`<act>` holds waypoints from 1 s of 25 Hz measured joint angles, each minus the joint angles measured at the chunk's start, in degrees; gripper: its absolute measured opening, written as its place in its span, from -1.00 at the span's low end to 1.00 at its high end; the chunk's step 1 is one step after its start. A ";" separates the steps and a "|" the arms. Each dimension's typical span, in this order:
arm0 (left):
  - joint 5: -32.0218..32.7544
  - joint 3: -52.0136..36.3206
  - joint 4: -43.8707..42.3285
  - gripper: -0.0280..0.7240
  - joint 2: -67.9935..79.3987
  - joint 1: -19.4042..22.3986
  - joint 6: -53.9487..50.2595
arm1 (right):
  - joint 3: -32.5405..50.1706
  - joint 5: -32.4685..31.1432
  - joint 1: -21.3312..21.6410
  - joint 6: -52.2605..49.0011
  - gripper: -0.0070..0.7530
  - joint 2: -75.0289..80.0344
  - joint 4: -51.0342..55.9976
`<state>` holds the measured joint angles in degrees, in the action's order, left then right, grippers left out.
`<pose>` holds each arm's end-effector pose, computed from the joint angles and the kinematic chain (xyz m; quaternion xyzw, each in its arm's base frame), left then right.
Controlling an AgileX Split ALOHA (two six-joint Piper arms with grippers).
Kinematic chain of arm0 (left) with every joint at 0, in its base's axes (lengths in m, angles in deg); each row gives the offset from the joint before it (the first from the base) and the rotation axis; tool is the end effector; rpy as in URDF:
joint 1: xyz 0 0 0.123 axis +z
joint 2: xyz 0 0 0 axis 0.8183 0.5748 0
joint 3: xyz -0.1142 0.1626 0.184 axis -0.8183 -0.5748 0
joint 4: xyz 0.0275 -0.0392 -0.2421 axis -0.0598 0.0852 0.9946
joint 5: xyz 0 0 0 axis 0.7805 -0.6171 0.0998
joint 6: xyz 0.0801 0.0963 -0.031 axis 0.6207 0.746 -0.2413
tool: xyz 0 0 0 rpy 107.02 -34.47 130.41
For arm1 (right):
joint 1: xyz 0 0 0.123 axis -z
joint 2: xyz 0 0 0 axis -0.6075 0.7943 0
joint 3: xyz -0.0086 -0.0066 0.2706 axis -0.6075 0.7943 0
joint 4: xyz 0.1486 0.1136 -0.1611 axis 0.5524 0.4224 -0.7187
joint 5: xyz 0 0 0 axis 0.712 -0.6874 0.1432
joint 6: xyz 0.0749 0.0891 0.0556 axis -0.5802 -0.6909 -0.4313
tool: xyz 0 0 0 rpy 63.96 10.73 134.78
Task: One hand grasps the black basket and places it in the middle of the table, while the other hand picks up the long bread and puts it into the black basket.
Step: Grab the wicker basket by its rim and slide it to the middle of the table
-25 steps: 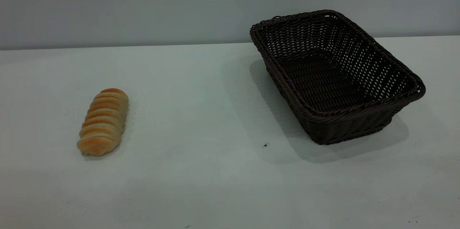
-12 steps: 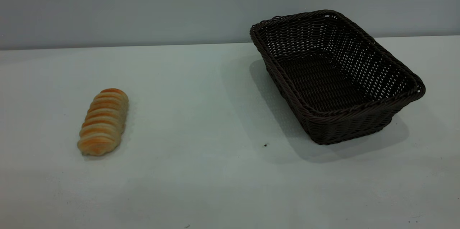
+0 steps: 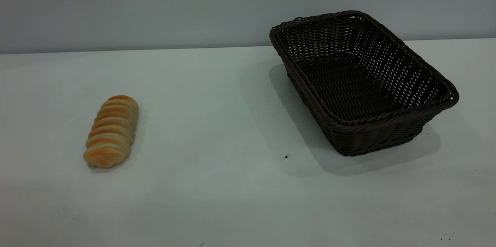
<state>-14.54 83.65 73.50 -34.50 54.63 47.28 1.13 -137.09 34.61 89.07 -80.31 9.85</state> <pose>0.0357 -0.0002 0.2558 -0.0064 0.8616 -0.0063 0.5075 0.0349 -0.0025 0.2441 -0.0341 0.8715 -0.0136 0.4890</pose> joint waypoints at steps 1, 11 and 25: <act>-1.21 0.79 0.00 0.64 1.71 0.00 -0.07 | -0.41 0.57 0.00 0.00 0.42 1.17 0.31; -18.19 10.31 0.00 0.64 34.69 0.00 4.91 | -4.21 16.01 0.00 0.05 0.50 37.87 9.33; -26.02 16.29 5.17 0.64 55.40 0.00 6.13 | -6.07 38.13 0.00 4.84 0.52 85.93 53.08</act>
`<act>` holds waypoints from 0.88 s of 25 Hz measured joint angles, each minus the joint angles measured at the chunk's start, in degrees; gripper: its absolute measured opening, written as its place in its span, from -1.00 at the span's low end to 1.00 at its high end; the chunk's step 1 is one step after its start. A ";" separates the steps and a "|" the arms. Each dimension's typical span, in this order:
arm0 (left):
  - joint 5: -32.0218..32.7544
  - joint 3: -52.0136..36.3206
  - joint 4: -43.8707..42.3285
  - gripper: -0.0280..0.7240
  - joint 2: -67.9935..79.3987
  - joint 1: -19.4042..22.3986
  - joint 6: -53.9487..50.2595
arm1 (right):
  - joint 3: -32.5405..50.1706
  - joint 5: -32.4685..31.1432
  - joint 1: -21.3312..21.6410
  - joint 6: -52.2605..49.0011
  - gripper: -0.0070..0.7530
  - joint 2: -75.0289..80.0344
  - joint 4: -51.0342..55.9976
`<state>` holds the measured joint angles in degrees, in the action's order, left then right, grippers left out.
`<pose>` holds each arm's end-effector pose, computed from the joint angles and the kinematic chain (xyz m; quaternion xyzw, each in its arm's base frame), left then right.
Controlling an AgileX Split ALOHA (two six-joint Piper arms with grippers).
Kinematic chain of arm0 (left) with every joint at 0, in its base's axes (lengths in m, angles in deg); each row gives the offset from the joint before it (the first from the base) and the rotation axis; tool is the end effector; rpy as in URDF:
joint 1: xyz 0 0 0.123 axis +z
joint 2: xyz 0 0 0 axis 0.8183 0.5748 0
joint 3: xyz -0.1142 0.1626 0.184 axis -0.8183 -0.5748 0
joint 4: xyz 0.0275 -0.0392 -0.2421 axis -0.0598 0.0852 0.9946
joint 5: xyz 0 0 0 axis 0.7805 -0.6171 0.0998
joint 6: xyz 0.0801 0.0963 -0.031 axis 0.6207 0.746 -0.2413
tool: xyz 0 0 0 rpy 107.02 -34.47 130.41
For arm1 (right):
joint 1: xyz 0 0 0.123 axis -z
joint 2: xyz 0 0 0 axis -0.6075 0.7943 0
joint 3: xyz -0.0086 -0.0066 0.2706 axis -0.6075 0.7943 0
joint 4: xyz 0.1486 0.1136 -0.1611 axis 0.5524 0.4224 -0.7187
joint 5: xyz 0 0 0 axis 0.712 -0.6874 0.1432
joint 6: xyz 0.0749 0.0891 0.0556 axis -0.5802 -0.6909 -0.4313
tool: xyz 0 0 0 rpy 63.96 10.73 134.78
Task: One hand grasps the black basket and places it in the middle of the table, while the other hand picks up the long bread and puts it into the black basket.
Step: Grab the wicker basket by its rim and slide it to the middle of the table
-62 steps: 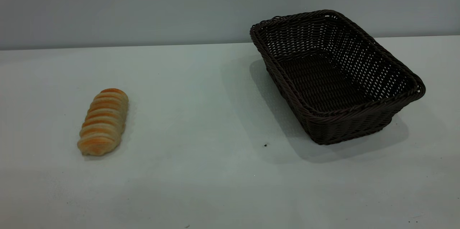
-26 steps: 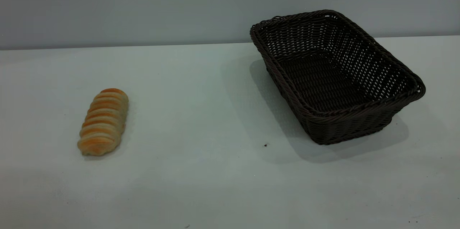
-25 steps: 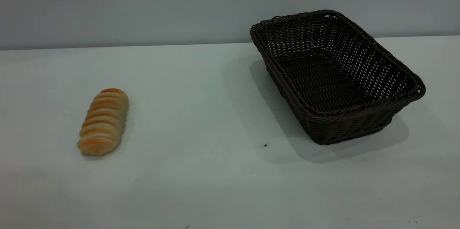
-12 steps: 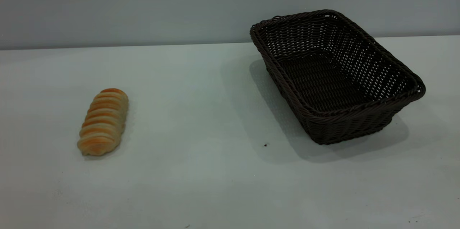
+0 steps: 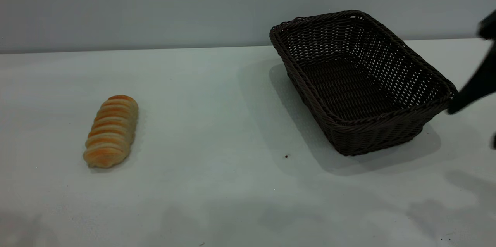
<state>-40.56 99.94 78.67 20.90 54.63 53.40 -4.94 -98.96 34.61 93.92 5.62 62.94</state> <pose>0.2224 -0.0081 0.2805 0.0201 0.9130 -0.0228 0.4068 0.2512 0.0571 0.1213 0.2781 0.9188 0.2424 0.1403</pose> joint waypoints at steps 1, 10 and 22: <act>-0.28 0.00 0.00 0.64 0.06 0.00 0.00 | -0.65 0.52 0.00 2.22 0.52 2.28 3.73; -1.85 0.00 0.00 0.64 0.24 0.00 0.20 | -9.47 0.77 -0.22 16.35 0.52 18.83 26.35; -2.40 0.00 0.00 0.64 0.24 0.00 0.20 | -20.32 4.29 -2.17 9.49 0.23 35.77 34.20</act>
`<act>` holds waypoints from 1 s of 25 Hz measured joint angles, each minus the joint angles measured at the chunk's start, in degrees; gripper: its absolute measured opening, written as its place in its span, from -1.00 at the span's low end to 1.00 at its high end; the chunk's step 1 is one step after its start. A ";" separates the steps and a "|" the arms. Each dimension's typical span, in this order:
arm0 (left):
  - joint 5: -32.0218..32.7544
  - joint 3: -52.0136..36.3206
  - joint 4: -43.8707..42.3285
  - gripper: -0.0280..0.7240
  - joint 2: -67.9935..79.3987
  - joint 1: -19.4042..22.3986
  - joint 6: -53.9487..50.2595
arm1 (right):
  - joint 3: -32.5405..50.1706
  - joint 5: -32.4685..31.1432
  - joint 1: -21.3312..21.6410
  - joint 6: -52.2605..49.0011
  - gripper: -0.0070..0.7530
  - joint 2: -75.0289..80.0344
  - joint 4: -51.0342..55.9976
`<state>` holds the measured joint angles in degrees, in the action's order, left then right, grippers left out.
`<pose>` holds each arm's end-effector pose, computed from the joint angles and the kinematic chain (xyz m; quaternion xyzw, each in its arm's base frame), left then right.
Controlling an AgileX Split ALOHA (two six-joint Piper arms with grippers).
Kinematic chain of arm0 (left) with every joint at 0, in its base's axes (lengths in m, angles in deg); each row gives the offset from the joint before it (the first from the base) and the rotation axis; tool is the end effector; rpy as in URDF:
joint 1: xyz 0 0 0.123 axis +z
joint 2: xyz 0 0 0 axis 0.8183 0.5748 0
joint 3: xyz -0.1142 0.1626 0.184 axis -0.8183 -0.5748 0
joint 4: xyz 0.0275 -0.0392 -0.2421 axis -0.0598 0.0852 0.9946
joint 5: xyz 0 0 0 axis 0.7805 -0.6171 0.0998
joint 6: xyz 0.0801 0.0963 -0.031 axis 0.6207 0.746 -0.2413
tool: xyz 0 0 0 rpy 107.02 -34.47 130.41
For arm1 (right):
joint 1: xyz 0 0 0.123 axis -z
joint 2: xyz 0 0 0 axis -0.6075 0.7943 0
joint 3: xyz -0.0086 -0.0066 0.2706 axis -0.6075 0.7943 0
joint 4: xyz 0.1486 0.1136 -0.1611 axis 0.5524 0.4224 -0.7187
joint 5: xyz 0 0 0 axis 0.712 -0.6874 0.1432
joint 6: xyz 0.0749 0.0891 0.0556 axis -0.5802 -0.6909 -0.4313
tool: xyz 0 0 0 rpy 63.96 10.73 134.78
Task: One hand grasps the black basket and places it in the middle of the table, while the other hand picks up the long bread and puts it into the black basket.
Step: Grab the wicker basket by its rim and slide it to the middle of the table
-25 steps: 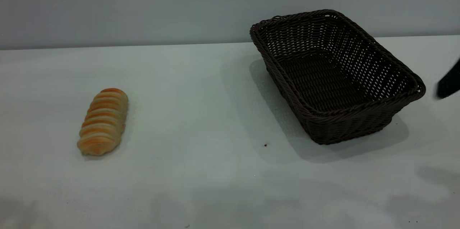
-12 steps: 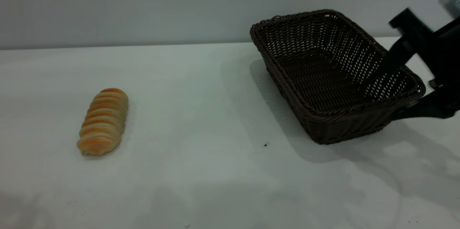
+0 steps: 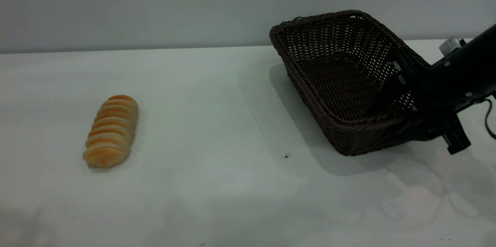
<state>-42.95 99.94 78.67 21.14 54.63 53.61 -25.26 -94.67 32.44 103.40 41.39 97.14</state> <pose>0.2267 -0.0078 0.2836 0.0205 0.9052 -0.0208 0.4239 0.3524 0.0795 0.0191 0.4681 0.8349 0.2824 0.0642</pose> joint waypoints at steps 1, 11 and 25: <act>0.00 0.00 0.00 0.64 0.00 0.00 0.00 | -0.14 0.47 -0.18 -1.31 0.04 0.20 0.16; -0.18 0.00 0.00 0.64 0.00 0.00 0.00 | -3.09 -0.28 -0.18 -4.16 -0.73 -0.51 -9.44; -0.41 0.00 0.01 0.64 0.11 0.00 -0.12 | -43.21 -42.92 -0.46 -5.78 -0.73 11.01 -55.38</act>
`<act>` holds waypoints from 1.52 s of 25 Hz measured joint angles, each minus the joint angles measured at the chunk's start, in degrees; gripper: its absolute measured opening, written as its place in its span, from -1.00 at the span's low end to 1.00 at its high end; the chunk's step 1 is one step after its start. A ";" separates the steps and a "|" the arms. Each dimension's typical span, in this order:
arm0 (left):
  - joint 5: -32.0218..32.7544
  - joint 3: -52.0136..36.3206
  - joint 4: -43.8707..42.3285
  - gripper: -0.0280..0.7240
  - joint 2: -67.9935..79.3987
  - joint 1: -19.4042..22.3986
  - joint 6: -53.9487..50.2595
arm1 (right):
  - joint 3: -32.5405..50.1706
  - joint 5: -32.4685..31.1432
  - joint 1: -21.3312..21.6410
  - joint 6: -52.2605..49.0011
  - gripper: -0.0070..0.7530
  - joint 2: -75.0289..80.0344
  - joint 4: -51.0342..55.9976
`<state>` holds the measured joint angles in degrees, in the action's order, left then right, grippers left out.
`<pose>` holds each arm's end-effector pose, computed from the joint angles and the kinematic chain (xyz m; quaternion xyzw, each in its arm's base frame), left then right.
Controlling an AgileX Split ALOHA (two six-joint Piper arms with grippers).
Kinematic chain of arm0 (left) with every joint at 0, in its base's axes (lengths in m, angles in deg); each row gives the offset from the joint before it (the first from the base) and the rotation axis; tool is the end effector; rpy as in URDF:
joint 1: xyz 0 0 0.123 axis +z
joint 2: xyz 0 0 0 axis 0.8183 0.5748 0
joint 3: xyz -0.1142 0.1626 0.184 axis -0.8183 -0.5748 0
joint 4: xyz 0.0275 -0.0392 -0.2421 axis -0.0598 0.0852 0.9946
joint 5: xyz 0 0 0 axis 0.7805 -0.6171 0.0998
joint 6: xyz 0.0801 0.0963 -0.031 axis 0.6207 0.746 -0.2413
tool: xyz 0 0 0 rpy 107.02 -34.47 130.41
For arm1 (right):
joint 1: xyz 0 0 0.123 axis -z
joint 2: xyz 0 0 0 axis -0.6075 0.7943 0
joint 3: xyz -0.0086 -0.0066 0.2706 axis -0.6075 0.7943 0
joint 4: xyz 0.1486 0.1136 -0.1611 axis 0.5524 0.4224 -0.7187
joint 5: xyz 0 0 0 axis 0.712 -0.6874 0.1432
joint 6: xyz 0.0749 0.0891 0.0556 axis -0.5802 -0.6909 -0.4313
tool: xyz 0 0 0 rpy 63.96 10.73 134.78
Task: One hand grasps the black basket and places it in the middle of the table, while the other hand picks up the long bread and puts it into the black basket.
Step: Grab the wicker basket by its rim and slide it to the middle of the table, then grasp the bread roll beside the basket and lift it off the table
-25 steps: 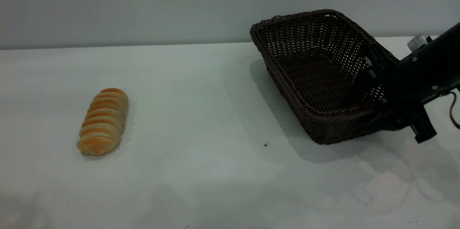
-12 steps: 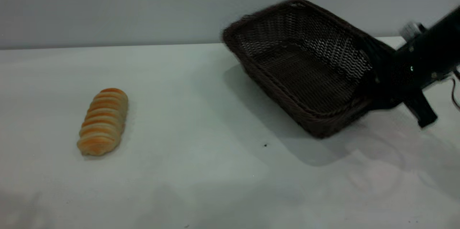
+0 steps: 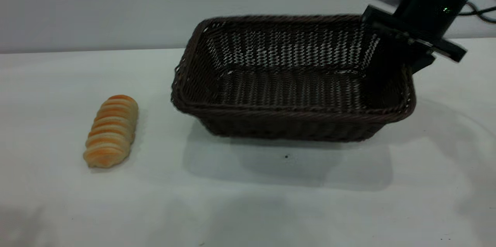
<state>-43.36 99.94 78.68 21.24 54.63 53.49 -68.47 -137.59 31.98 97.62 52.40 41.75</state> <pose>0.2275 -0.0077 0.2839 0.0193 0.9041 -0.0211 0.4263 0.4210 0.0985 0.0786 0.0156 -0.9724 -0.2306 0.0327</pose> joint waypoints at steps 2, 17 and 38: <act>-0.53 0.00 0.00 0.64 0.00 0.00 0.00 | -2.96 -1.07 -0.60 1.51 -0.73 3.37 -0.09; -13.02 0.96 1.44 0.64 27.84 -1.20 0.00 | -11.53 -0.20 -3.70 3.12 -0.05 9.85 -0.62; -18.11 24.68 1.87 0.64 71.11 -6.87 -0.18 | 3.88 -5.40 -6.26 12.09 0.33 -41.74 -4.55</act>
<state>-61.47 124.62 80.55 92.36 47.76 53.31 -64.59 -142.99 25.72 109.72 10.66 37.20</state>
